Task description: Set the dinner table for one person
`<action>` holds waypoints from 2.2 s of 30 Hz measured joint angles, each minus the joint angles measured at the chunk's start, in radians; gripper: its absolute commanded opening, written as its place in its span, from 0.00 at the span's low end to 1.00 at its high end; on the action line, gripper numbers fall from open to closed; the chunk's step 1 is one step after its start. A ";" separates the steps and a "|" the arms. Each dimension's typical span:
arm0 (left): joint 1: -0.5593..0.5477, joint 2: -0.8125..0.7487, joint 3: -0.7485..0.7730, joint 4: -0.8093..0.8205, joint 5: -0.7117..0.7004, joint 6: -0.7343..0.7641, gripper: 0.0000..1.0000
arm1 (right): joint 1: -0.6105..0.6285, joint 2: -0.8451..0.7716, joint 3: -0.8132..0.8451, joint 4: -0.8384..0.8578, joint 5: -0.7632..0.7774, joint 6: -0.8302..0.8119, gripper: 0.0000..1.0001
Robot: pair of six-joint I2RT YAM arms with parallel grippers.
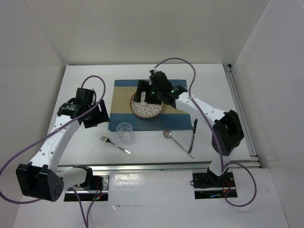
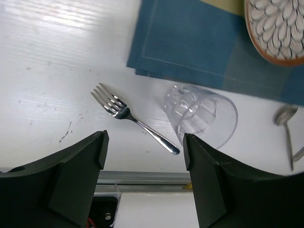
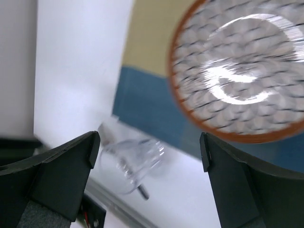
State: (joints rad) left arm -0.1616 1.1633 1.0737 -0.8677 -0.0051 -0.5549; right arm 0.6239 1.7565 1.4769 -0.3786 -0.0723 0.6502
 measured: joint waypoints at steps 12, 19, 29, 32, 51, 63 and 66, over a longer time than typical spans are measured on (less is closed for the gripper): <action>0.121 -0.121 0.000 -0.055 -0.092 -0.138 0.81 | 0.260 0.179 0.045 -0.119 0.018 -0.121 0.83; 0.127 -0.126 0.000 -0.065 -0.096 -0.151 0.81 | 0.296 0.263 0.093 -0.153 0.043 -0.158 0.34; 0.132 -0.126 -0.006 -0.061 -0.087 -0.154 0.76 | 0.302 0.257 0.222 -0.277 0.149 -0.170 0.00; 0.132 -0.126 -0.046 -0.039 -0.081 -0.157 0.75 | 0.261 0.238 0.274 -0.315 0.169 -0.180 0.00; -0.177 0.055 -0.319 0.047 0.038 -0.443 0.76 | -0.413 0.480 0.763 -0.485 0.254 -0.243 0.00; -0.261 0.231 -0.299 0.127 0.018 -0.530 0.76 | -0.449 0.616 0.780 -0.500 0.196 -0.240 0.00; -0.261 0.279 -0.299 0.143 0.012 -0.545 0.76 | -0.449 0.626 0.780 -0.495 0.190 -0.240 0.14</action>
State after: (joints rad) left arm -0.4225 1.4425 0.7746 -0.7242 0.0067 -1.0996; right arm 0.1749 2.3829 2.2570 -0.8734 0.1177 0.4099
